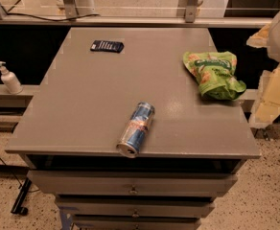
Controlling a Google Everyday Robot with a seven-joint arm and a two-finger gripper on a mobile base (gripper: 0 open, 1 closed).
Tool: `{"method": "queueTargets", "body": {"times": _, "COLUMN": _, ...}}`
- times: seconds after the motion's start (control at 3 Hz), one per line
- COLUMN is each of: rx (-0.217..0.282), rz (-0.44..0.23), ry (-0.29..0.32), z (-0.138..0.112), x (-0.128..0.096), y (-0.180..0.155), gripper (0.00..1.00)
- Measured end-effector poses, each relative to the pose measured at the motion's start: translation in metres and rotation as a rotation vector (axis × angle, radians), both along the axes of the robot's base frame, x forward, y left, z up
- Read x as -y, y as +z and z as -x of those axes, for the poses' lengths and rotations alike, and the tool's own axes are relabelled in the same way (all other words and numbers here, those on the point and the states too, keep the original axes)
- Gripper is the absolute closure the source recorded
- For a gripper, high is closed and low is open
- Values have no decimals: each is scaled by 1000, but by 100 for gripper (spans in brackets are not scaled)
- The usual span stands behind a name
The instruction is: Move green rice chip bag near rxbar blueberry
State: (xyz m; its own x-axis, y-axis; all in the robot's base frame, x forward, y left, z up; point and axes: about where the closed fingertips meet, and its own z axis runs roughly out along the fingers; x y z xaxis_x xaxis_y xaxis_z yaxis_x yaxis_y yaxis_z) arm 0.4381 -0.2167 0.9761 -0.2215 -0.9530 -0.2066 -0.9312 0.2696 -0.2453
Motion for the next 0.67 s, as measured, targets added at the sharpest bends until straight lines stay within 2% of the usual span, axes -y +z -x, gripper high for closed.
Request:
{"method": "queueTargets", "body": {"times": 0.33, "rx": 0, "rz": 0, "ry": 0, "z": 0, "x": 0, "y": 0, "gripper": 0}}
{"method": "queueTargets", "body": {"times": 0.67, "rx": 25, "rz": -24, "ry": 12, "z": -6, "x": 2, "y": 0, "gripper": 0}}
